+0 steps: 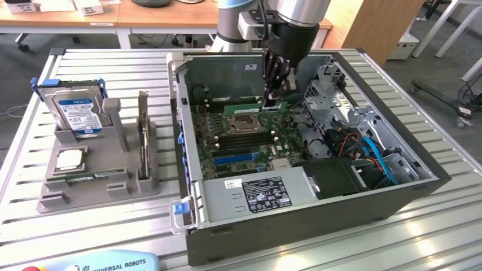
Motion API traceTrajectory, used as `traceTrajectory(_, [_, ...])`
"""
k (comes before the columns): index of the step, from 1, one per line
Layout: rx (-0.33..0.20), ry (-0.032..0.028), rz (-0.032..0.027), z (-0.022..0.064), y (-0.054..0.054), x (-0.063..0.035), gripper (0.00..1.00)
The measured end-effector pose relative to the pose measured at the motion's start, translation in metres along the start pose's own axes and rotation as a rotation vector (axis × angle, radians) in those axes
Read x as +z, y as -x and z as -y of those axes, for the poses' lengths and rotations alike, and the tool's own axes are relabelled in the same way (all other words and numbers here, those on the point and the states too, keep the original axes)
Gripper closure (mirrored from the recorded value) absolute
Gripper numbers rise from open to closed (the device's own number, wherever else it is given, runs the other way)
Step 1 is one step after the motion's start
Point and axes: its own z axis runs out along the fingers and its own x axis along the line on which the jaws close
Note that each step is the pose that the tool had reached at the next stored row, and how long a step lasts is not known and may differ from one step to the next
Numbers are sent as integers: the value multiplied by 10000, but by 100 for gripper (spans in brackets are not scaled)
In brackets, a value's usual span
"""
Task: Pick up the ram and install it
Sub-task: 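Insert the ram into the slot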
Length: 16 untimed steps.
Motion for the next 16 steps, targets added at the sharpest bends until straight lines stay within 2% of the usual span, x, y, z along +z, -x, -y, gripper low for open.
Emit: traceTrajectory(16, [0,0,-3,7,-1,163,89])
